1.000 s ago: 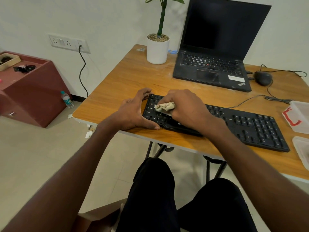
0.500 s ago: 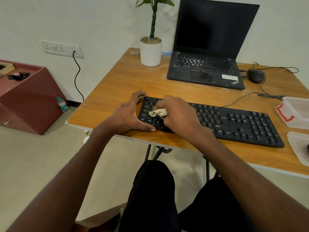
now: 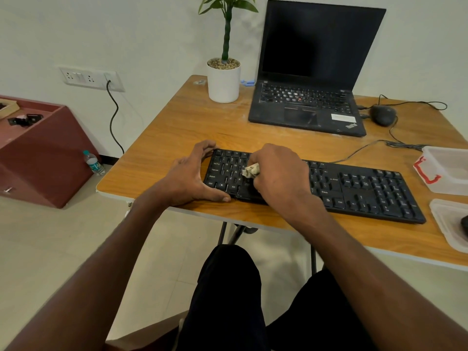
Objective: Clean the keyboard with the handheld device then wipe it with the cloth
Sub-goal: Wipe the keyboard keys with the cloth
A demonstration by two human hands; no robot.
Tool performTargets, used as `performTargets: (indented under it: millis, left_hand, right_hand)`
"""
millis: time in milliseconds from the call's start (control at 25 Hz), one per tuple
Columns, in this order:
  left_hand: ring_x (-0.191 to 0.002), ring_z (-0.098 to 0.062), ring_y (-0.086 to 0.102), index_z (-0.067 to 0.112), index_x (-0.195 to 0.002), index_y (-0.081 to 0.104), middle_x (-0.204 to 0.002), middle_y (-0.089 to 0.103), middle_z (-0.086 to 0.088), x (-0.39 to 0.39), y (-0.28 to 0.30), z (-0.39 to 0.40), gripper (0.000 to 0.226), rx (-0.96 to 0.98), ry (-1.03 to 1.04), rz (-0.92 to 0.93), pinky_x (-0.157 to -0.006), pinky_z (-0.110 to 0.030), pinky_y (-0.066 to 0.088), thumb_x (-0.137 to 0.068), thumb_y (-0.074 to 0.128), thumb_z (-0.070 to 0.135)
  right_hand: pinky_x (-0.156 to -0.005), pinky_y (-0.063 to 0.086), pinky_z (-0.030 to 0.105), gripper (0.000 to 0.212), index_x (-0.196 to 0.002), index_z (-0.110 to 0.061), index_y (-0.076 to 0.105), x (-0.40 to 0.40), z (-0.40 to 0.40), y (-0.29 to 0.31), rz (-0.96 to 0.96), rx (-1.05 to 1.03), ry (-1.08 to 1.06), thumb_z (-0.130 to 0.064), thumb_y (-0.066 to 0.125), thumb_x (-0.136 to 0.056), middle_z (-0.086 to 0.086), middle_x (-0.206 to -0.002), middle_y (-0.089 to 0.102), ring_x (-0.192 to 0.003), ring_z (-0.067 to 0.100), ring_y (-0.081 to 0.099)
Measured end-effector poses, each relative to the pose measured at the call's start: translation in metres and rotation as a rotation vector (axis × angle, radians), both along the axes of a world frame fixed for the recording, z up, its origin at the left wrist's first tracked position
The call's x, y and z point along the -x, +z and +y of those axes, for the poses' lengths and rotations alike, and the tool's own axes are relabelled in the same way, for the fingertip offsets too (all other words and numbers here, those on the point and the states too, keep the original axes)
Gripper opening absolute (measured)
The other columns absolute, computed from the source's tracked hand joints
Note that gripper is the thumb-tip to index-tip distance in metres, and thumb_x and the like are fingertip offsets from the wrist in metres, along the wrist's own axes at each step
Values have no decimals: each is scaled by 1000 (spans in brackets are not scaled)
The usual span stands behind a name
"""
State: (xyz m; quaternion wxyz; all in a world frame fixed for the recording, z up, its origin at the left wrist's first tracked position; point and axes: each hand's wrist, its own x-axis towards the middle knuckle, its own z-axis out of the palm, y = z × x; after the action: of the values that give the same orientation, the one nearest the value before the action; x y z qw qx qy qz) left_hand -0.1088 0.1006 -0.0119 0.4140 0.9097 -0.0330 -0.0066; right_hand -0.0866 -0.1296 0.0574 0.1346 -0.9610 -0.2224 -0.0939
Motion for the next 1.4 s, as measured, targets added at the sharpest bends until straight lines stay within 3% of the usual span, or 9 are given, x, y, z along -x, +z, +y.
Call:
performTargets:
  millis: [200,360,440,600,760,1000,1200,1280,1400]
  left_hand:
    - [-146,-18,44,46,-154,20,-157,43,14,-1,-2,-1,140,0,6,-2,-123,-55,33,-39,92,83]
    - [-147,-15,42,48,-152,21,-158,43,15,-1,-2,0,138,5,4,-8,-125,-54,31,-40,93,81]
    - [-147,-15,43,49,-152,22,-158,43,14,-1,-2,0,137,3,3,-8,-125,-54,31,-40,93,81]
    - [-148,-14,41,48,-152,21,-159,42,12,0,-1,-1,137,-5,9,-11,-125,-53,30,-40,92,82]
    - [-149,-12,40,49,-151,22,-160,42,12,-1,0,1,135,16,0,-3,-126,-53,30,-41,94,79]
    - [-149,-17,40,49,-152,22,-160,42,12,-1,-1,0,136,8,2,-7,-125,-53,32,-41,93,82]
    - [-148,-18,41,52,-149,23,-160,43,13,0,0,0,133,2,6,-5,-125,-54,31,-41,93,83]
    - [-147,-16,43,53,-149,24,-159,44,13,0,1,-1,132,13,4,4,-124,-54,33,-40,93,82]
    - [-146,-16,44,52,-148,25,-157,45,12,0,1,-1,132,27,8,7,-123,-55,35,-39,93,82]
  right_hand:
    - [-74,51,37,34,-112,-38,75,5,13,-1,97,18,200,-13,73,-89,-10,-112,66,-106,20,61]
    - [-70,51,36,29,-109,-37,77,-7,-9,9,77,89,102,-16,74,-89,-4,-108,72,-99,22,66]
    - [-67,44,33,26,-107,-37,78,-8,-1,11,45,20,93,-19,76,-89,-6,-105,72,-95,20,65]
    - [-67,52,33,26,-104,-35,79,-6,16,3,167,-112,78,-16,75,-88,-6,-97,74,-87,19,67]
    - [-66,44,35,22,-113,-25,74,-12,-9,11,147,33,-61,-20,73,-92,-1,-89,61,-76,22,54]
    - [-68,46,31,29,-105,-37,79,-3,6,13,195,-67,133,-14,74,-88,-6,-106,74,-91,18,64]
    - [-67,44,34,21,-107,-33,78,-12,-21,18,153,90,-16,-20,74,-91,0,-101,72,-77,19,54]
    - [-68,47,34,20,-104,-36,79,-13,-14,16,97,31,44,-23,78,-89,-4,-99,70,-81,17,57]
    - [-72,55,38,28,-104,-40,79,-6,-5,7,182,-46,166,-18,78,-86,-10,-104,70,-90,18,64]
